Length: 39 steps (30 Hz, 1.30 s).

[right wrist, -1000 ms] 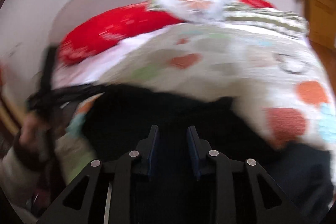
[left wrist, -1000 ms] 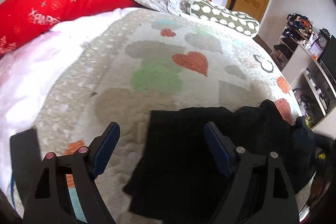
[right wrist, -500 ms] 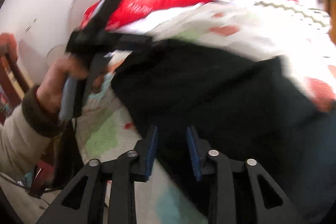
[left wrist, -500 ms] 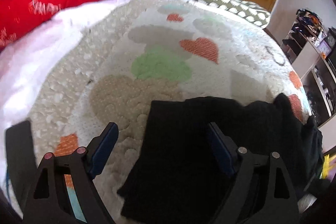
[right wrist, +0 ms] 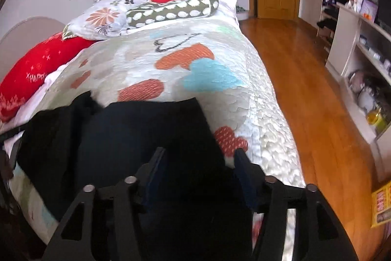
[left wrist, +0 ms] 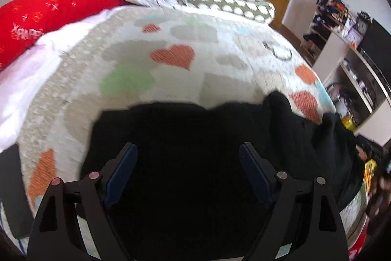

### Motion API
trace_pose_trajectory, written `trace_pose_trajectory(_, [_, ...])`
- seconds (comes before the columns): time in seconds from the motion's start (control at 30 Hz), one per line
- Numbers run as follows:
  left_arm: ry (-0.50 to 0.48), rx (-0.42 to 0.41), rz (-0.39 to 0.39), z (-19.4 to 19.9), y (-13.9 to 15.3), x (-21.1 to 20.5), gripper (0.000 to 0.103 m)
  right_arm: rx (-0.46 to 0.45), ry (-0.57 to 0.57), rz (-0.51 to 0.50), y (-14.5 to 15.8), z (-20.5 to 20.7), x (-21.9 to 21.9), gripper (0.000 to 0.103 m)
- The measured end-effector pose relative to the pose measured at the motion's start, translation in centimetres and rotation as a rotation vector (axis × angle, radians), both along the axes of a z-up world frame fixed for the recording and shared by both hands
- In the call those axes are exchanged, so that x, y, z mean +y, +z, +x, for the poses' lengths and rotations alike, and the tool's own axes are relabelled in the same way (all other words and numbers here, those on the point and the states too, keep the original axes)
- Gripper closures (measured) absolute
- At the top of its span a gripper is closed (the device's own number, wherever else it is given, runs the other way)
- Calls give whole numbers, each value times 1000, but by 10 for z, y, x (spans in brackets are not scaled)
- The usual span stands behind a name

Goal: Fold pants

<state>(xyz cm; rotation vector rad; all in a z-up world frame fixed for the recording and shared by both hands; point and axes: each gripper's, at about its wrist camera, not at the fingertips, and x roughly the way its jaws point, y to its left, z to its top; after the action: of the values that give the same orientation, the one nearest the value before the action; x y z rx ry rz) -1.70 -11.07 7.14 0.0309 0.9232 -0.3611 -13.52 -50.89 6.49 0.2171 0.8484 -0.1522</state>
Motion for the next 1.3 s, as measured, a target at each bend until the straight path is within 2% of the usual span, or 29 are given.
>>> trace_pose_trajectory(0.07, [-14, 15, 16, -2, -6, -7, 17, 15, 14, 16, -7, 15, -2, 44])
trace_pose_trajectory(0.17, [-23, 24, 29, -4, -8, -12, 17, 38, 74, 38, -19, 28, 0, 98])
trace_pose_trajectory(0.2, [-21, 23, 27, -5, -7, -11, 17, 40, 71, 36, -18, 26, 1, 98])
trace_pose_trajectory(0.3, [-18, 13, 20, -5, -3, -7, 17, -18, 73, -1, 10, 1, 11, 98])
trace_pose_trajectory(0.4, [-20, 1, 22, -4, 2, -2, 17, -97, 63, 10, 45, -41, 10, 98])
trace_pose_trajectory(0.47, [-27, -3, 21, -5, 3, -1, 17, -106, 41, 18, 53, -61, 8, 98])
trace_pose_trajectory(0.53, [-22, 0, 26, -5, 1, 1, 17, -57, 21, -4, 44, -69, 5, 98])
trace_pose_trajectory(0.63, [-4, 19, 28, -6, -4, 6, 17, 48, -11, 5, 9, -64, 1, 97])
trace_pose_trajectory(0.7, [6, 23, 33, -8, -4, 14, 17, 127, -9, -69, -10, -60, 8, 87])
trace_pose_trajectory(0.73, [11, 19, 38, -9, -3, 18, 17, 134, -14, -92, -11, -61, 9, 86])
trace_pose_trajectory(0.8, [35, 7, 44, -9, 1, 31, 17, 113, -34, -66, -2, -65, 4, 79])
trace_pose_trajectory(0.87, [68, 0, 40, -7, 5, 46, 17, 67, -60, -54, 14, -67, 0, 58])
trace_pose_trajectory(0.9, [87, -7, 33, -5, 7, 54, 17, 32, -71, -52, 24, -68, 0, 52])
trace_pose_trajectory(0.93, [106, -16, 26, -2, 10, 61, 17, -7, -66, -39, 33, -68, 3, 52])
trace_pose_trajectory(1.07, [184, -23, -15, 14, 12, 81, 17, -111, 60, 41, 49, -44, 35, 52])
trace_pose_trajectory(1.2, [173, 0, -6, 35, 4, 73, 17, -122, 207, 40, 38, 16, 86, 52])
trace_pose_trajectory(1.27, [174, 6, 25, 44, -1, 67, 17, -96, 276, 55, 29, 50, 107, 51])
trace_pose_trajectory(1.3, [178, 11, 45, 49, -4, 65, 17, -77, 317, 45, 24, 71, 120, 47])
